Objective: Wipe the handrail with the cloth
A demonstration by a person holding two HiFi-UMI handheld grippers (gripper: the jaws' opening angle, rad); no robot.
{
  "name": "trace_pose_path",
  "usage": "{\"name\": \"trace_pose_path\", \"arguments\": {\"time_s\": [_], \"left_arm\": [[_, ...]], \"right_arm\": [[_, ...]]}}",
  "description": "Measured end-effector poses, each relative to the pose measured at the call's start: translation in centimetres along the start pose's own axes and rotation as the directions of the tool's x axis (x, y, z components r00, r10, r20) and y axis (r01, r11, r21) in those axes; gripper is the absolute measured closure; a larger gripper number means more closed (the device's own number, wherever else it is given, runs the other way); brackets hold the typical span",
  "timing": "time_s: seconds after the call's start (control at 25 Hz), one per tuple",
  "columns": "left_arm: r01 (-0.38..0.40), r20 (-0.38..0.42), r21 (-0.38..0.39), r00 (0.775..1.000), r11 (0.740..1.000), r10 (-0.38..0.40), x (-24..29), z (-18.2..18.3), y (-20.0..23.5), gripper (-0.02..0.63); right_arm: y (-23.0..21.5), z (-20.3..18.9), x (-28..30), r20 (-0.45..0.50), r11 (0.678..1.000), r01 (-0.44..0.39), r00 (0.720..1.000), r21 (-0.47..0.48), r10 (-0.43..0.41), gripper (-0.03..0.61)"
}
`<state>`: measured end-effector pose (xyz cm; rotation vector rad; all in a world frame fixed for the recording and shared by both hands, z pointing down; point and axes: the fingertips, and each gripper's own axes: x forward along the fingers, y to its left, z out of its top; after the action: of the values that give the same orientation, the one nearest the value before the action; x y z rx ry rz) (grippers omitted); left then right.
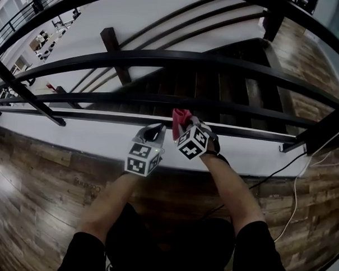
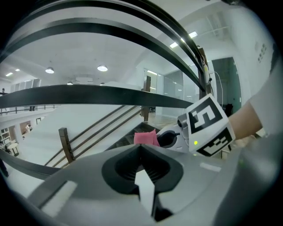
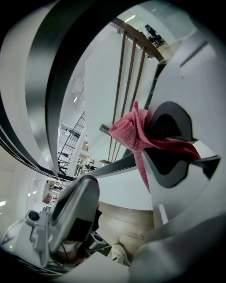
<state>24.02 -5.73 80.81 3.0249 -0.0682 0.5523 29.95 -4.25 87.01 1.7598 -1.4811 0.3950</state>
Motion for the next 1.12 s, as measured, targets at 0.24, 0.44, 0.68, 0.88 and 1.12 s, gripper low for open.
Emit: {"name": "trace_pose_path", "arguments": {"time_s": [0.24, 0.44, 0.68, 0.88, 1.12], "left_arm": [[-0.026, 0.002, -0.016, 1.000, 1.000, 0.026, 1.8, -0.4, -2.0, 0.614], [-0.023, -0.013, -0.081, 1.000, 0.996, 0.022, 3.4, -1.3, -4.3, 0.614], [0.001, -0.031, -0.120, 1.000, 0.993, -0.005, 5.5, -2.4, -7.1, 0.614], [0.028, -0.005, -0.150, 1.000, 0.988, -0.029, 6.9, -2.4, -9.5, 0.614], [0.136, 0.015, -0.148, 0.991, 0.980, -0.136, 8.8, -2.1, -13.9, 0.614]], "right_arm": [[-1.6, -2.5, -1.7, 0.010, 1.000, 0.007, 1.000, 0.028, -0.008, 0.534], [-3.2, -4.9, -3.4, 0.004, 0.999, 0.029, 1.000, 0.021, -0.029, 0.534], [-5.0, -7.8, -5.6, 0.010, 0.995, 0.053, 0.998, 0.085, -0.054, 0.534], [-6.6, -10.0, -7.2, 0.005, 0.989, 0.080, 0.997, 0.123, -0.081, 0.534], [-8.2, -12.8, -9.1, -0.021, 0.983, 0.114, 0.993, 0.144, -0.113, 0.534]]}}
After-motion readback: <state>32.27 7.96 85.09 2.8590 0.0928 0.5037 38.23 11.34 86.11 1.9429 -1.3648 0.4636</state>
